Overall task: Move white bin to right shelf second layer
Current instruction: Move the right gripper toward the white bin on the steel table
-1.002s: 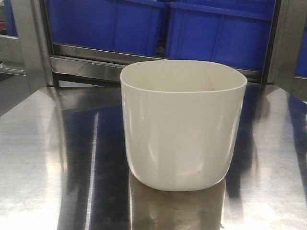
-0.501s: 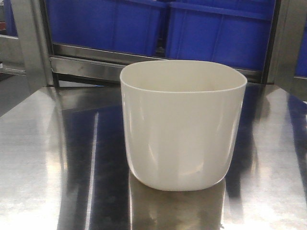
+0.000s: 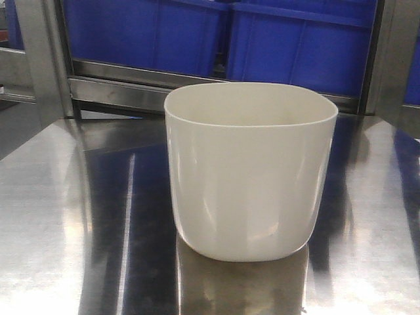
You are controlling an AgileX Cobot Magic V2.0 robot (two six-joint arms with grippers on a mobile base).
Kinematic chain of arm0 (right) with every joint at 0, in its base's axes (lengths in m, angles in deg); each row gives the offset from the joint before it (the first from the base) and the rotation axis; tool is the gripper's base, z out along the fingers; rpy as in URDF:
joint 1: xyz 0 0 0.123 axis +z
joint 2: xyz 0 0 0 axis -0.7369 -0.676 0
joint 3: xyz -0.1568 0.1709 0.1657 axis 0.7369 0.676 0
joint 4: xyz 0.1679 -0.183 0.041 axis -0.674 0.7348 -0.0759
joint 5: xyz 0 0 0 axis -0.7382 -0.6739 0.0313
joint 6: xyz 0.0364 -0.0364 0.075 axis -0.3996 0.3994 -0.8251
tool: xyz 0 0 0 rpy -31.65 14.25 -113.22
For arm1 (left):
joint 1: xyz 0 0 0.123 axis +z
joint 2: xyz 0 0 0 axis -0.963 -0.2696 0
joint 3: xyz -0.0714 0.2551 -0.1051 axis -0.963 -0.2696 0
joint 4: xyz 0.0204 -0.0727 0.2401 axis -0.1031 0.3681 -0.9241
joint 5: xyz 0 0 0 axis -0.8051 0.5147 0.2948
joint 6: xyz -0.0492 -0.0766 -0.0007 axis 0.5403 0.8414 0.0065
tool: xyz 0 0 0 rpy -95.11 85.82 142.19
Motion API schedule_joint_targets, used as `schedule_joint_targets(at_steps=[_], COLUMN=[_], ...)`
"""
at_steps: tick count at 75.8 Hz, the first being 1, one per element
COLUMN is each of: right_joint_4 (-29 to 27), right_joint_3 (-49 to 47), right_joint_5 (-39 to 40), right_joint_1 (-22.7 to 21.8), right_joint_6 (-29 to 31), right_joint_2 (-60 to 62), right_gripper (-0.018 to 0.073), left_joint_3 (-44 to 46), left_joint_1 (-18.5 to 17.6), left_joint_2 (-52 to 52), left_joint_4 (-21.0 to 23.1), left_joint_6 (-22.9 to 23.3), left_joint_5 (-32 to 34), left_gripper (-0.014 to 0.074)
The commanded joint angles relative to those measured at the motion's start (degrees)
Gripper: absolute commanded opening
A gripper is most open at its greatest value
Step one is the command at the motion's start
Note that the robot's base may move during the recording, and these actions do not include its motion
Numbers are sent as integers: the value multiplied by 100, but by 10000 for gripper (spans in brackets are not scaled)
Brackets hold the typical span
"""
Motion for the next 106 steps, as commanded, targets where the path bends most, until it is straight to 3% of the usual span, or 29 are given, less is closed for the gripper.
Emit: schedule_joint_targets(at_steps=[1, 24, 30, 36, 56, 68, 83, 92, 106], right_joint_4=[58, 53, -89, -263, -233, -233, -233, -207, -207], right_joint_3=[-99, -99, -135, -340, -2175, -3691, -5612, -6529, -7040], right_joint_5=[653, 815, 925, 902, 78, -809, -3044, -4132, -4952], right_joint_1=[-12, -9, 114, 276, 381, 381, 443, 820, 1629], right_joint_6=[21, 21, -207, -478, -479, -479, -473, -159, 739], right_joint_2=[106, 97, -90, -644, -3323, -4634, -5930, -6637, -7158], right_gripper=[55, 55, 55, 55, 55, 55, 55, 57, 71], left_joint_3=[-211, -211, -211, -211, -211, -211, -211, -211, -211], left_joint_1=[-26, -26, -26, -26, -26, -26, -26, -26, -26], left_joint_2=[81, 81, 81, 81, 81, 81, 81, 81, 81], left_joint_4=[0, 0, 0, 0, 0, 0, 0, 0, 0], left_joint_6=[18, 18, 18, 18, 18, 18, 18, 18, 18], left_joint_5=[500, 500, 500, 500, 500, 500, 500, 500, 500], left_gripper=[85, 85, 85, 85, 85, 85, 85, 85, 85])
